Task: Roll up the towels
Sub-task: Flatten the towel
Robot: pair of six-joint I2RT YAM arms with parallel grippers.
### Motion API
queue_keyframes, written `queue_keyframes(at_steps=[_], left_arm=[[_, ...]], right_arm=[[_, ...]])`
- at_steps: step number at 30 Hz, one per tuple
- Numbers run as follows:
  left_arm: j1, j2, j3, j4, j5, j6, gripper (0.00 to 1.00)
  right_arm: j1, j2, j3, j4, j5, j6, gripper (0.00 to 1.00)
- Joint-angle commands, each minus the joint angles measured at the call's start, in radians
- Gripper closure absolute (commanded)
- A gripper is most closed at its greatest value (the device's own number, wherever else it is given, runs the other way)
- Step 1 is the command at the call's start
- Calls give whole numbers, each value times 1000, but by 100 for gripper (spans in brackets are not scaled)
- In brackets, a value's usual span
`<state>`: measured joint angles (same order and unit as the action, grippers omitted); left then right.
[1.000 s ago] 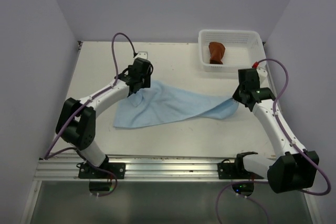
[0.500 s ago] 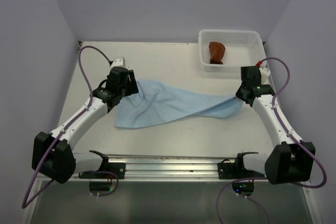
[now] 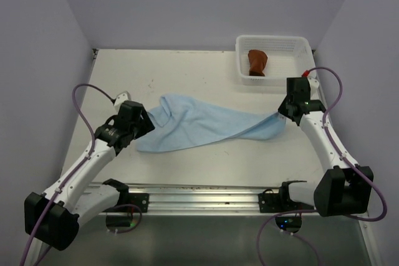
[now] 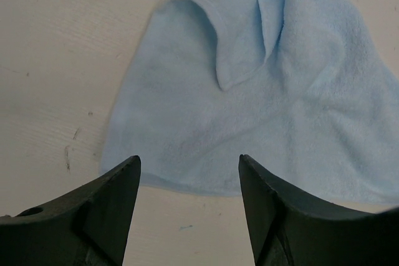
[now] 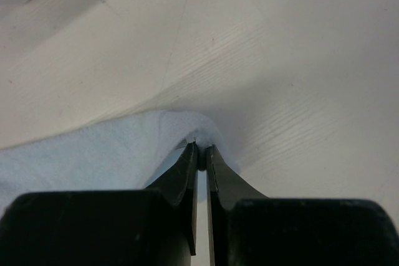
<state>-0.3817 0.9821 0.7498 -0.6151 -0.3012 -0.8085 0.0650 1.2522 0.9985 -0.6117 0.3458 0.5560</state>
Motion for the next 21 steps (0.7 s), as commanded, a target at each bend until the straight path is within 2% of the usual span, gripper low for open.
queue_keyframes(at_steps=[1, 12, 16, 21], left_arm=[[3, -51, -27, -113, -33, -118, 32], [3, -138, -119, -241, 10, -299, 31], [3, -174, -179, -209, 25, -333, 31], [3, -139, -220, -112, 60, -340, 35]], right_arm=[[-4, -11, 3, 36, -21, -18, 100], [-4, -19, -17, 50, -51, -24, 100], [-4, -19, -21, 61, -68, -21, 100], [-4, -19, -26, 64, -85, -21, 100]])
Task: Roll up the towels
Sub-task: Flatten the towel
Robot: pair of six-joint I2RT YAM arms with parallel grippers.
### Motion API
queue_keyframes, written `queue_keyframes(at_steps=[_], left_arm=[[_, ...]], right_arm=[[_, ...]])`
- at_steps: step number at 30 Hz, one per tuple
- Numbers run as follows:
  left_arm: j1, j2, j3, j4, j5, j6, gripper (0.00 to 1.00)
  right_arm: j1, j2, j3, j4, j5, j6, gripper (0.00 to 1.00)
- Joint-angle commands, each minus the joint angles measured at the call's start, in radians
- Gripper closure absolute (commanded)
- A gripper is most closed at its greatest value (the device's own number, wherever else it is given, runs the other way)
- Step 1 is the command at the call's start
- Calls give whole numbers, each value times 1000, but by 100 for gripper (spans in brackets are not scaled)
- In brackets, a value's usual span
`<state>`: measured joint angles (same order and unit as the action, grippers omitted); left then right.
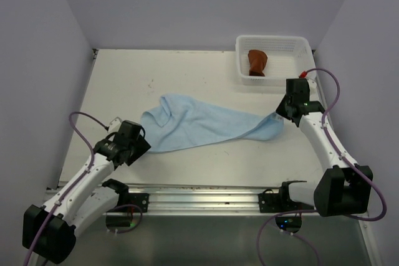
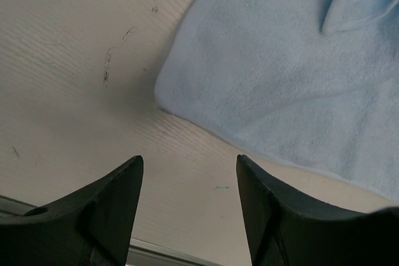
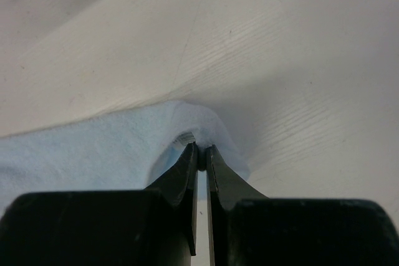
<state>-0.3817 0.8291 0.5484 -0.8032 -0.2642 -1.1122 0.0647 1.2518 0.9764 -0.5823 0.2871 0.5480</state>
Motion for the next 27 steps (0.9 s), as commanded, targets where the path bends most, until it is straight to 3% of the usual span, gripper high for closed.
queue_keyframes(at_steps=[1, 10, 18, 25, 27], left_arm=[[3, 22, -21, 90, 23, -32, 36], [4, 113, 25, 111, -151, -3, 39], [30, 215, 8, 225, -147, 29, 46], [47, 271, -1, 277, -112, 45, 60], [49, 266, -11, 282, -112, 45, 69]], right_arm=[[-3, -20, -5, 38, -26, -14, 100], [-3, -8, -7, 44, -28, -17, 100], [-3, 11, 1, 45, -28, -22, 100], [-3, 11, 1, 44, -25, -25, 100], [-3, 6, -1, 42, -26, -25, 100]])
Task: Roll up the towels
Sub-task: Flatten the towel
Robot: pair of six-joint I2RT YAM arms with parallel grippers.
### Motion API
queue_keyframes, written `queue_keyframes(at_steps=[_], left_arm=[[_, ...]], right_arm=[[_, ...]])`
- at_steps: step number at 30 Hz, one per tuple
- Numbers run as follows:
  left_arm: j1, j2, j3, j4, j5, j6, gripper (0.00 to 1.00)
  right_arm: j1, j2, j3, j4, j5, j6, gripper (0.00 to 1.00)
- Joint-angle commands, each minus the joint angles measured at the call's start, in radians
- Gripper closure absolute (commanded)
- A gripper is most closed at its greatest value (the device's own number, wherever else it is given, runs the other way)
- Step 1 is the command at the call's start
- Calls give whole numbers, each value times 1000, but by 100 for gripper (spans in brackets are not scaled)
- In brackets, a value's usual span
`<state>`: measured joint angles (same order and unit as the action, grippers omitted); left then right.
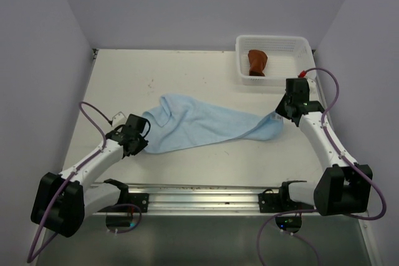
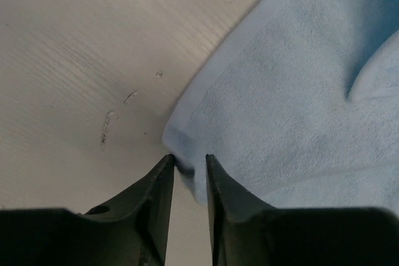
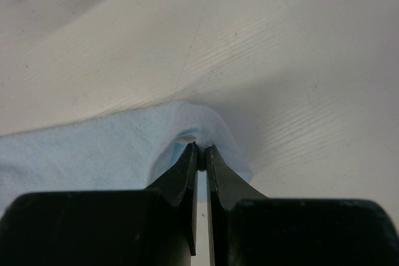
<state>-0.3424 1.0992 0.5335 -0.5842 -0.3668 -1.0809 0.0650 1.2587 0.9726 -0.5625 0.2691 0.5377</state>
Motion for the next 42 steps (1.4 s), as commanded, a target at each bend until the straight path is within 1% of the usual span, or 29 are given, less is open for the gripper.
queue_keyframes(at_steps=[1, 2, 3, 4, 5, 7, 10, 11, 13, 14, 15, 16, 17, 18, 20, 23, 24, 27, 30, 33, 35, 38, 42], left_arm=[[11, -7, 2, 63, -9, 18, 74], [13, -13, 0, 63, -12, 19, 84], [14, -19, 2, 64, -14, 21, 84], [14, -22, 3, 66, -17, 29, 96], [20, -28, 16, 66, -20, 32, 100], [28, -41, 40, 66, -24, 53, 100], [71, -48, 137, 64, -15, 114, 100], [110, -45, 208, 64, -5, 134, 100], [170, -19, 293, 54, 51, 191, 100], [243, 13, 378, 50, 77, 206, 100], [282, 30, 423, 40, 135, 220, 100], [317, 50, 465, 35, 162, 242, 100], [386, 88, 541, 26, 189, 246, 100], [414, 106, 577, 21, 242, 251, 100], [475, 151, 662, 6, 285, 254, 100], [535, 186, 729, 4, 362, 248, 100], [551, 189, 738, -2, 420, 239, 100], [606, 202, 766, 12, 494, 211, 100], [629, 214, 810, -2, 525, 193, 100], [648, 209, 849, -14, 552, 174, 100], [661, 200, 878, -29, 562, 167, 100], [683, 170, 896, -39, 586, 156, 100], [720, 120, 905, -91, 595, 162, 100]], right_arm=[[-5, -2, 5, 23, -10, -15, 100], [-4, -7, 8, 19, -10, -15, 100], [-4, -10, 9, 16, -10, -16, 100], [-4, -15, 12, 12, -10, -18, 100], [-4, -27, 18, 7, -8, -19, 100], [-4, -41, 31, -2, -7, -25, 100], [-2, -70, 66, -31, -16, -47, 100], [-2, -77, 83, -34, -30, -67, 100], [-2, -100, 93, -39, -48, -84, 100], [-1, -107, 103, -40, -65, -88, 100], [1, -116, 107, -39, -79, -97, 100], [1, -120, 113, -40, -87, -104, 100], [1, -124, 123, -39, -112, -110, 100], [-1, -134, 127, -34, -129, -114, 100], [-1, -145, 149, -37, -149, -117, 100], [4, -171, 187, -34, -186, -136, 100], [7, -177, 201, -39, -191, -143, 100], [7, -183, 267, -71, -212, -171, 100], [7, -180, 346, -114, -255, -209, 100], [7, -194, 426, -172, -265, -249, 100], [7, -206, 477, -207, -318, -286, 100], [7, -234, 526, -279, -419, -326, 100], [16, -300, 531, -335, -455, -324, 100]])
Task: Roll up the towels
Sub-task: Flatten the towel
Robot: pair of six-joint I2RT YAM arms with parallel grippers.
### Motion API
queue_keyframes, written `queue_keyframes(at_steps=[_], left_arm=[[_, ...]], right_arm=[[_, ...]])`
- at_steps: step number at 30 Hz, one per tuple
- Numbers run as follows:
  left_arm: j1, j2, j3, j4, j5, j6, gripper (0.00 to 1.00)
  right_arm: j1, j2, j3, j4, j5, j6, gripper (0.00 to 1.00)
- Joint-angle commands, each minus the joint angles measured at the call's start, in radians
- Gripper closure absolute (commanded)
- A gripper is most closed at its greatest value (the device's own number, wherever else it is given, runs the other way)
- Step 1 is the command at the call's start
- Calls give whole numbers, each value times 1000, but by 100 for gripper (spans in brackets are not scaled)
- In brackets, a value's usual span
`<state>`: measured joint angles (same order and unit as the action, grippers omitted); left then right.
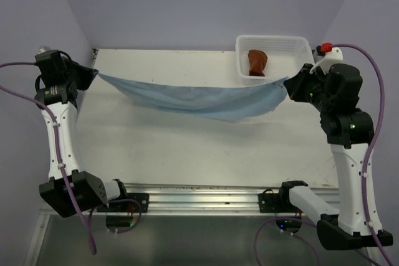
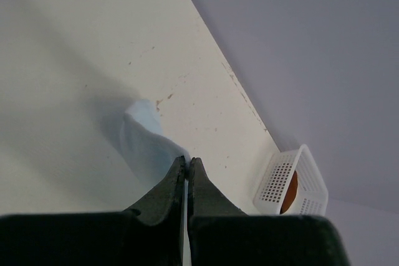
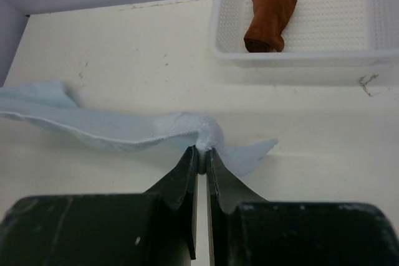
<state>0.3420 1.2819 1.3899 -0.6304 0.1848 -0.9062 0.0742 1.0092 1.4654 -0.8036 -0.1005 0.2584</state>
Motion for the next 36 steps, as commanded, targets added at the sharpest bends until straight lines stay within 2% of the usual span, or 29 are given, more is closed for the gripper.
queue_keyframes(at_steps=[1, 5, 11, 16, 19, 24, 28, 36], left_arm=[[48, -73, 47, -55, 50, -5, 100], [129, -145, 40, -116, 61, 7, 100], [178, -272, -15, -144, 33, -34, 100], [178, -308, 27, -216, -91, -19, 100], [178, -319, 23, -207, -88, -11, 100], [180, -320, -52, -118, 13, -25, 100], [178, -306, -95, -78, 13, -37, 100], [178, -228, -222, 136, 42, -60, 100]], right_arm=[[9, -78, 35, -115, -84, -44, 100], [10, -145, 67, -178, -105, -27, 100], [25, -221, 119, -272, -84, 22, 100], [32, -294, 79, -284, -45, 58, 100], [30, -310, 53, -284, -47, 56, 100], [30, -296, 27, -263, -36, 56, 100], [30, -268, 18, -255, 19, 47, 100], [32, -201, -194, -119, 123, 84, 100]])
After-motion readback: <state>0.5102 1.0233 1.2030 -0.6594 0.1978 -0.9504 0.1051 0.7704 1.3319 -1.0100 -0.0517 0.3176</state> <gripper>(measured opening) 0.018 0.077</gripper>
